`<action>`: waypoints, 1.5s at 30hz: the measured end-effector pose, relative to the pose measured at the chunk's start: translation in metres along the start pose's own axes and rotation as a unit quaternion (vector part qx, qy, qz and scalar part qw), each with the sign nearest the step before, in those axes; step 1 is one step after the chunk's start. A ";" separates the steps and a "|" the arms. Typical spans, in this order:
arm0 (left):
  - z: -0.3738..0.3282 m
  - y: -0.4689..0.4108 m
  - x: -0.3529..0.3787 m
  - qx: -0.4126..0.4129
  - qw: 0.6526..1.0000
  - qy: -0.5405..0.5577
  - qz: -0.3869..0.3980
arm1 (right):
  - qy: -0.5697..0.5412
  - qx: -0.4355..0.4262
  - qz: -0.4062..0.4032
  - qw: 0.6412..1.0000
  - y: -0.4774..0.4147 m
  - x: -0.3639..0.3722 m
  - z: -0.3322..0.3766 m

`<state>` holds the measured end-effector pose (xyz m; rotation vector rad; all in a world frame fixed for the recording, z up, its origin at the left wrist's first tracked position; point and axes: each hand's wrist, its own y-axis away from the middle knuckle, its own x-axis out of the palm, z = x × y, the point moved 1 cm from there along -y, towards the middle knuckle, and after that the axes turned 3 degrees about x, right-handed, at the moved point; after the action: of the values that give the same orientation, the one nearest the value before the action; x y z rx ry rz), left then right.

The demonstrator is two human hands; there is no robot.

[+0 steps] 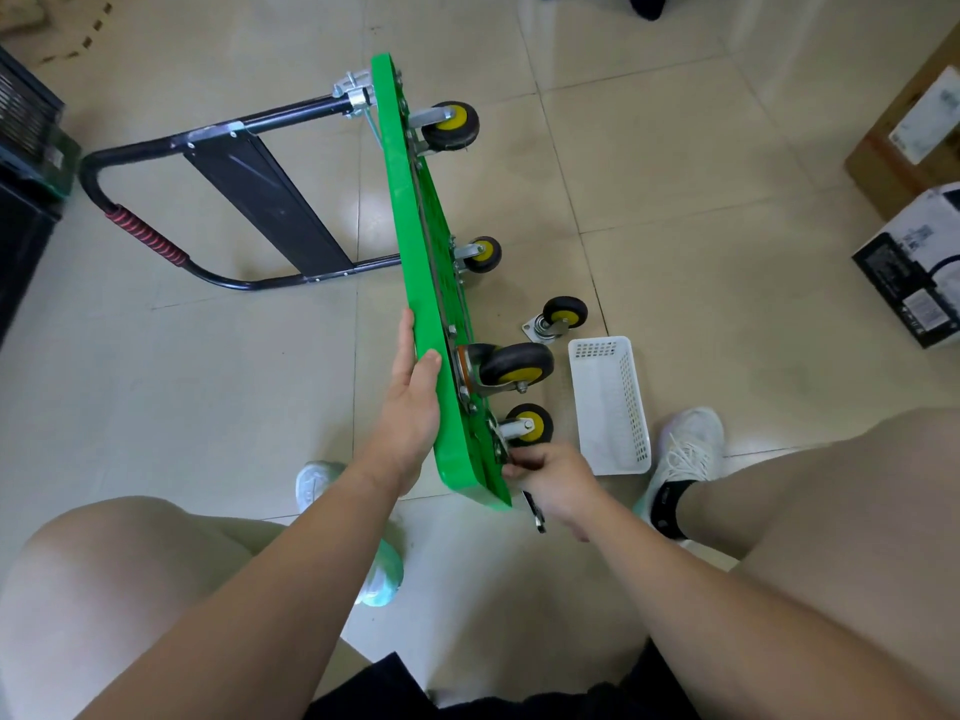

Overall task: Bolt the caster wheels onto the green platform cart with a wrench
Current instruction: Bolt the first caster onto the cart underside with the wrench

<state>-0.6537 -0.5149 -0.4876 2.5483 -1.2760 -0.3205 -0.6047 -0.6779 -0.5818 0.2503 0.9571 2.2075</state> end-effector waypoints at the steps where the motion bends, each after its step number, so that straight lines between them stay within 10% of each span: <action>1: 0.000 0.001 0.000 0.001 1.000 -0.002 -0.002 | -0.004 -0.001 -0.004 1.000 0.006 -0.001 0.000; 22: -0.001 0.001 0.000 0.003 1.000 -0.005 -0.014 | -0.187 0.004 0.049 0.981 0.065 0.009 0.052; 45: -0.004 0.005 -0.001 0.011 1.000 -0.012 -0.011 | -0.039 -0.025 -0.005 0.999 0.019 0.016 0.052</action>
<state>-0.6564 -0.5159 -0.4818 2.5859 -1.2670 -0.3456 -0.6043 -0.6470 -0.5332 0.3057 0.8581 2.1938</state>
